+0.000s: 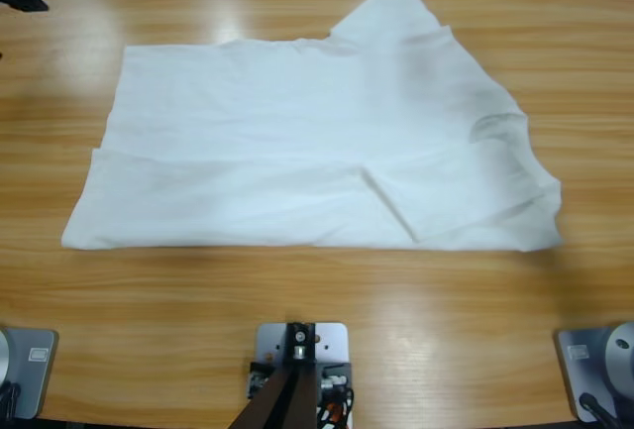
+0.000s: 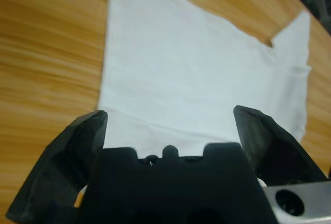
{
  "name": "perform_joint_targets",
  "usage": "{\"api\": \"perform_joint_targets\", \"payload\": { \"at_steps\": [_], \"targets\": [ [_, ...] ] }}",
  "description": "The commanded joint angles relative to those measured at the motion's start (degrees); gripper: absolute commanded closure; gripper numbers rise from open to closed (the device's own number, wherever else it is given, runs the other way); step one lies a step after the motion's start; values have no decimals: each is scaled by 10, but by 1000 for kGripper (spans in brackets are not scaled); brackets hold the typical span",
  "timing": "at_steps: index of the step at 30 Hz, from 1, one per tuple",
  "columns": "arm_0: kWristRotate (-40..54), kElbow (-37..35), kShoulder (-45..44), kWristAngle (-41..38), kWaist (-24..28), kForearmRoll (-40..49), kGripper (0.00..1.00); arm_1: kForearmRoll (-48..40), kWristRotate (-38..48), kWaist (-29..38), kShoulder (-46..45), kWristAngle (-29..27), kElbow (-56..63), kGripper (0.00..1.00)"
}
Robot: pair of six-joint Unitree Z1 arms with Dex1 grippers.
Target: Fold clothes
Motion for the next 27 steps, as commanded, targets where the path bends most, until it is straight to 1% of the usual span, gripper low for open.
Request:
{"api": "perform_joint_targets", "payload": {
  "at_steps": [1,3,7,11,13,16,19,22,24,27],
  "targets": [
    [24,-46,133,-39,61,20,54,96,6,-16,198,9,-225,0],
    [27,-55,157,-42,73,17,55,113,3,-23,234,9,-269,0],
    [41,-102,207,-71,100,17,50,170,-7,-26,310,14,-386,0],
    [61,-169,265,-75,111,28,59,240,-10,-26,402,27,-543,0],
    [66,-204,294,-75,111,41,59,255,-10,-26,432,30,-588,0],
    [70,-244,330,-78,111,55,59,263,-12,-27,458,31,-612,0],
    [78,-255,352,-82,111,57,59,286,-29,-27,476,30,-637,0],
    [81,-264,374,-105,112,56,59,297,-37,-27,485,28,-650,0],
    [81,-267,387,-121,123,55,56,305,-41,-27,487,18,-662,0],
    [81,-273,400,-173,145,55,55,314,-47,-27,489,9,-673,0]
  ]
}}
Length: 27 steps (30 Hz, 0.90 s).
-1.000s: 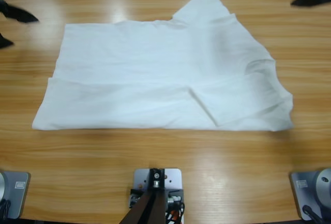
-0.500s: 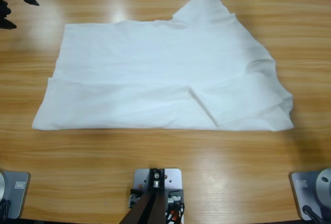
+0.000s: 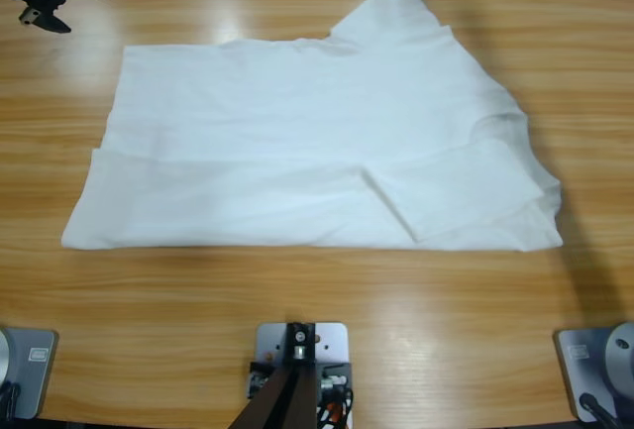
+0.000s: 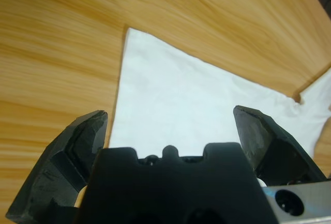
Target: Fold clothes
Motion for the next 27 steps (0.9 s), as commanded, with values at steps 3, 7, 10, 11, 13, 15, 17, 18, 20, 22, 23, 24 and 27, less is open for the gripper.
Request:
{"api": "perform_joint_targets", "payload": {
  "at_steps": [3,7,10,11,13,15,17,18,20,22,23,24,27],
  "targets": [
    [9,-22,87,-82,47,6,55,37,-27,-5,50,-14,-78,4],
    [10,-41,113,-86,46,6,4,46,-34,4,51,-16,-81,4],
    [14,-62,130,-85,46,17,4,54,-40,7,52,-22,-82,4],
    [17,-73,138,-84,46,24,4,55,-42,7,52,-23,-82,4],
    [27,-101,157,-84,45,40,9,59,-45,7,53,-28,-83,4],
    [32,-129,175,-85,43,56,9,61,-48,7,53,-30,-84,4],
    [33,-150,190,-94,41,64,13,64,-50,7,53,-33,-84,4],
    [33,-157,195,-96,40,66,13,65,-51,7,53,-33,-84,4],
    [33,-163,203,-97,38,70,23,66,-52,8,54,-33,-84,4],
    [31,-165,207,-97,33,71,35,67,-52,11,56,-34,-84,4],
    [30,-165,210,-97,31,73,46,67,-52,12,57,-34,-84,4],
    [28,-165,212,-97,29,75,46,68,-52,13,57,-34,-85,4],
    [27,-166,219,-95,25,81,46,68,-52,16,60,-34,-85,4]
  ]
}}
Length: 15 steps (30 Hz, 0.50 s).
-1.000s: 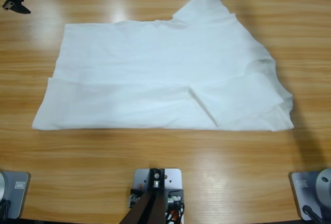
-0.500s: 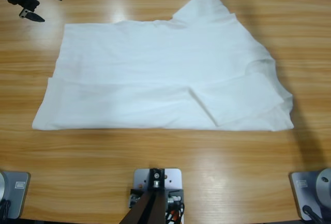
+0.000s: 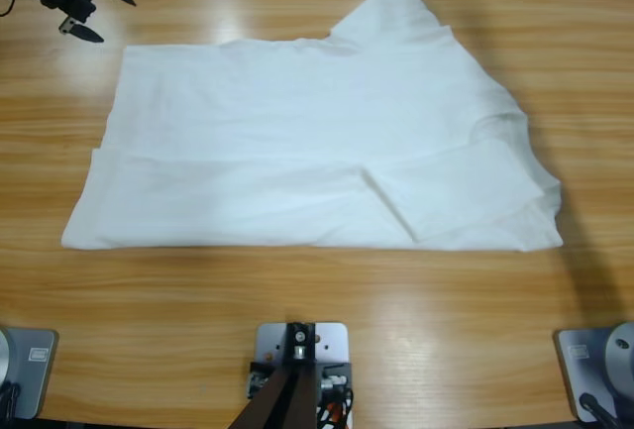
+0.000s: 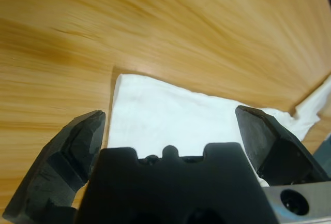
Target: Fold clothes
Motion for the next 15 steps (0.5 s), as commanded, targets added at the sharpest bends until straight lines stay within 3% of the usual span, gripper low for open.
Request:
{"api": "perform_joint_targets", "payload": {
  "at_steps": [1,15],
  "targets": [
    [2,-8,60,-6,-14,19,46,12,-6,14,46,-12,-85,4],
    [-7,-83,111,-8,-17,70,55,23,-14,16,49,-16,-85,4]
  ]
}}
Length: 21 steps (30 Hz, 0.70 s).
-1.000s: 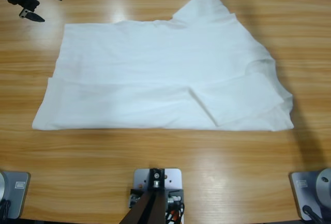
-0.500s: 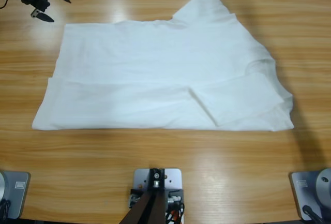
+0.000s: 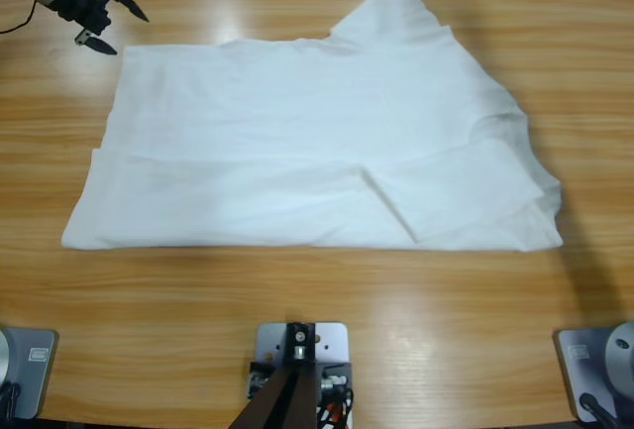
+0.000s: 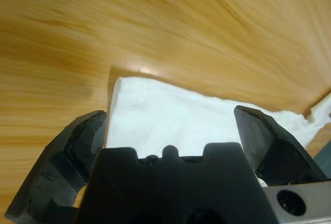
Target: Fold clothes
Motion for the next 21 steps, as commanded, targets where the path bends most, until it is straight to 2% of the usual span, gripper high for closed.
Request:
{"api": "perform_joint_targets", "payload": {
  "at_steps": [1,5,11,16,21],
  "targets": [
    [-5,-54,72,-8,-11,50,59,23,-9,6,46,-9,-85,4],
    [-7,-58,75,1,-16,65,96,23,-9,6,46,-9,-85,4],
    [-9,-71,86,6,-17,84,101,23,-9,8,45,-9,-85,4],
    [-9,-87,80,51,-4,129,105,23,-9,12,49,-9,-85,4],
    [-6,-110,97,45,-3,133,105,23,-10,14,46,-9,-85,4]
  ]
}}
